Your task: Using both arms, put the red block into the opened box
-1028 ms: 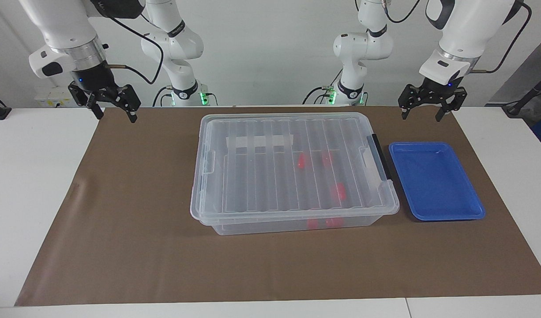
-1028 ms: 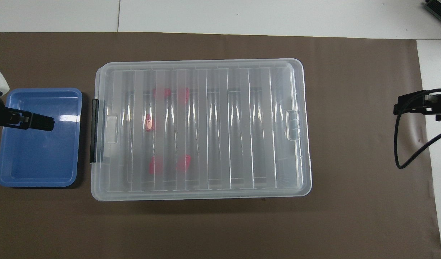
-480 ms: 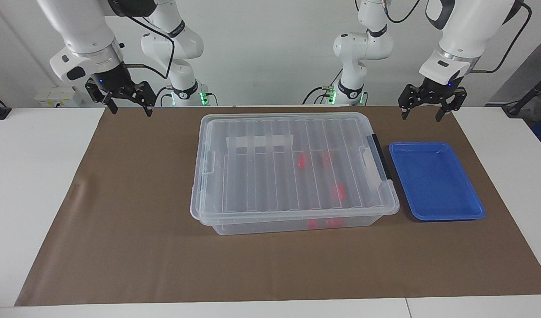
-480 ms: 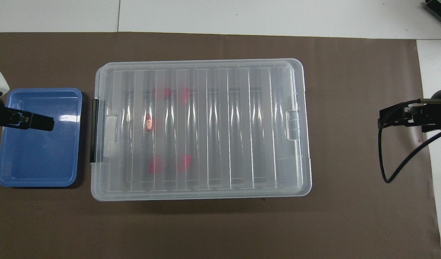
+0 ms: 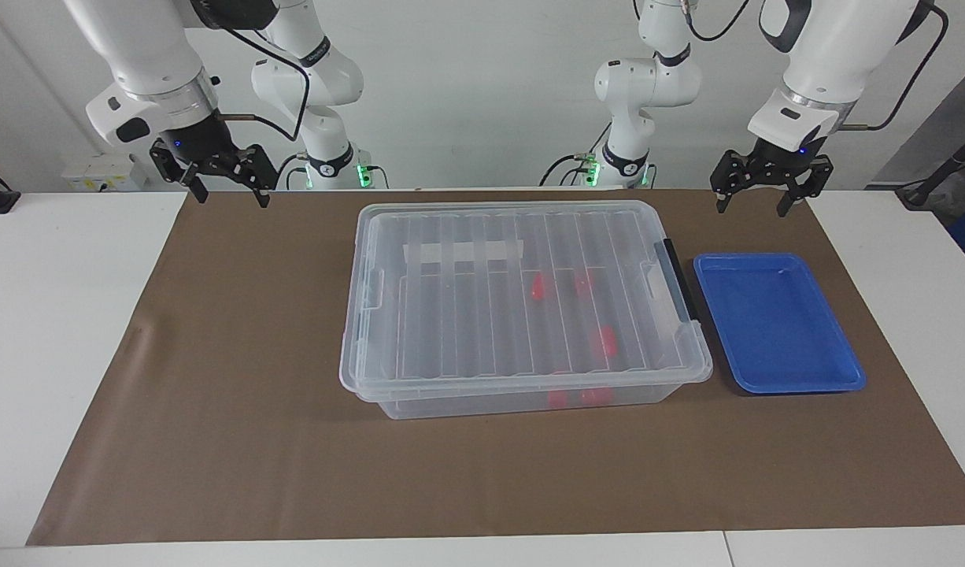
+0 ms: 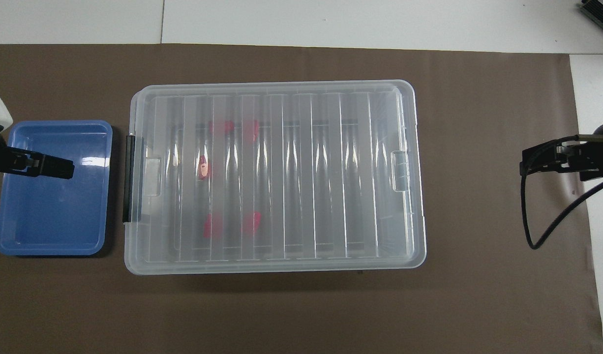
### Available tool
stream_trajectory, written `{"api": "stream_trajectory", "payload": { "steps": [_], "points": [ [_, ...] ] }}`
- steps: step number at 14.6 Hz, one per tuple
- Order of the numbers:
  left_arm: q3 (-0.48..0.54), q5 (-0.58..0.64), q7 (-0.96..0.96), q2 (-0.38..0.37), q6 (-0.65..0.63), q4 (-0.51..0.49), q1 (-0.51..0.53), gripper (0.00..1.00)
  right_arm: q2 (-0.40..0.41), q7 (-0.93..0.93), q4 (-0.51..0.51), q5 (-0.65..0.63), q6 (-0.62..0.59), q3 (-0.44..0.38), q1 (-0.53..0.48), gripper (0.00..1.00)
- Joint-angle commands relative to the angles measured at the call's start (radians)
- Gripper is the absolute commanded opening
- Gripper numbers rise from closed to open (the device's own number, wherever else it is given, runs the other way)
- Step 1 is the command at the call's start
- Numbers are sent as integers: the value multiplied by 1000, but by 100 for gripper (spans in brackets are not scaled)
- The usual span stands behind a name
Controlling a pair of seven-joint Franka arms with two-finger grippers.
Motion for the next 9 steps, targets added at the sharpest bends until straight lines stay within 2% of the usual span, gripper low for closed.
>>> {"api": "stream_trajectory", "payload": {
  "steps": [1, 9],
  "points": [
    [1, -7, 4, -9, -6, -2, 3, 100, -24, 9, -28, -11, -13, 4, -11, 100],
    [1, -7, 4, -9, -6, -2, 3, 100, -28, 15, -40, 3, -4, 3, -11, 100]
  ]
}}
